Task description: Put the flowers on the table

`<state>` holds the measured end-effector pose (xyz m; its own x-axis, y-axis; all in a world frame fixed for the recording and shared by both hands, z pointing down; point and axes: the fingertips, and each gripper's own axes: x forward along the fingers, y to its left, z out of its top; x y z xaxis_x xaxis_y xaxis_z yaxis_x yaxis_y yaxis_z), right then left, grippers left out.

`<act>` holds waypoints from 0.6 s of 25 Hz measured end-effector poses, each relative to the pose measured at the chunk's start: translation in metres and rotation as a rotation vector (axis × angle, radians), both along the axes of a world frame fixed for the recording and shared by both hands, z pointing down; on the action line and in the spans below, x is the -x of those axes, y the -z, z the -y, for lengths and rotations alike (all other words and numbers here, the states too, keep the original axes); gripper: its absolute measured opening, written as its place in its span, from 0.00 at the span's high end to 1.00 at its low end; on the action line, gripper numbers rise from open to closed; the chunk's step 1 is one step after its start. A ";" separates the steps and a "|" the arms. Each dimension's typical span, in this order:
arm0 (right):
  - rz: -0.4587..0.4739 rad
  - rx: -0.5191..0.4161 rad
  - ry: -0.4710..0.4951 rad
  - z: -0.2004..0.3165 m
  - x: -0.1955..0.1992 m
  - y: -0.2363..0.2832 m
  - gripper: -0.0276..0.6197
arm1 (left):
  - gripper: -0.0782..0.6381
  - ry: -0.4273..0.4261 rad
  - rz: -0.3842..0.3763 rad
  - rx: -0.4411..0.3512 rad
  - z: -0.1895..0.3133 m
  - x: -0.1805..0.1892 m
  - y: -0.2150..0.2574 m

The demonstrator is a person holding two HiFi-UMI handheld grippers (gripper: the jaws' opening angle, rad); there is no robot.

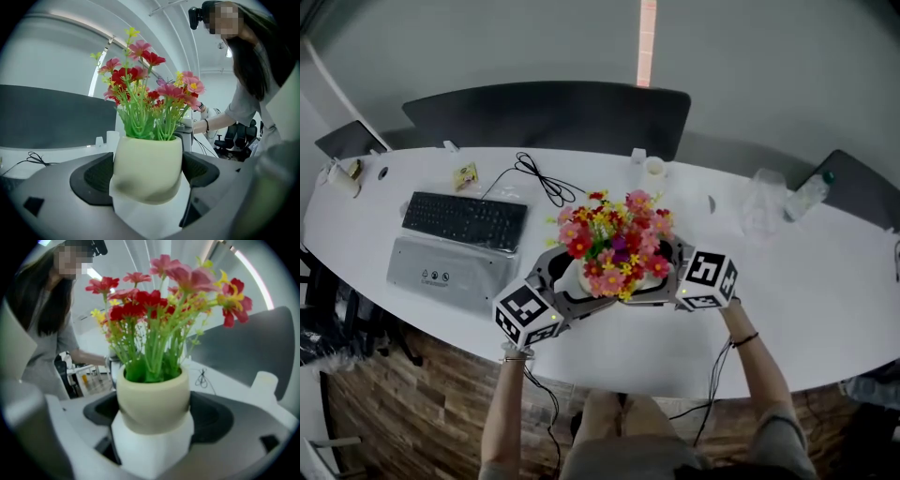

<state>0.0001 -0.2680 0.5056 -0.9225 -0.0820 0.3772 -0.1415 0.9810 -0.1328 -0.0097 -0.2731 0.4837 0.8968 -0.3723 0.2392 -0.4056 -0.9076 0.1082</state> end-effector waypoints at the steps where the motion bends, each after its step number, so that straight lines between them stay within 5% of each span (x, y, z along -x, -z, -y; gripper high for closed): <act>1: -0.007 0.001 0.004 0.002 0.001 -0.005 0.25 | 0.26 0.004 0.006 0.003 0.001 0.001 -0.005; 15: -0.090 0.005 0.046 0.017 0.014 -0.055 0.25 | 0.26 0.044 0.039 0.048 0.016 0.014 -0.056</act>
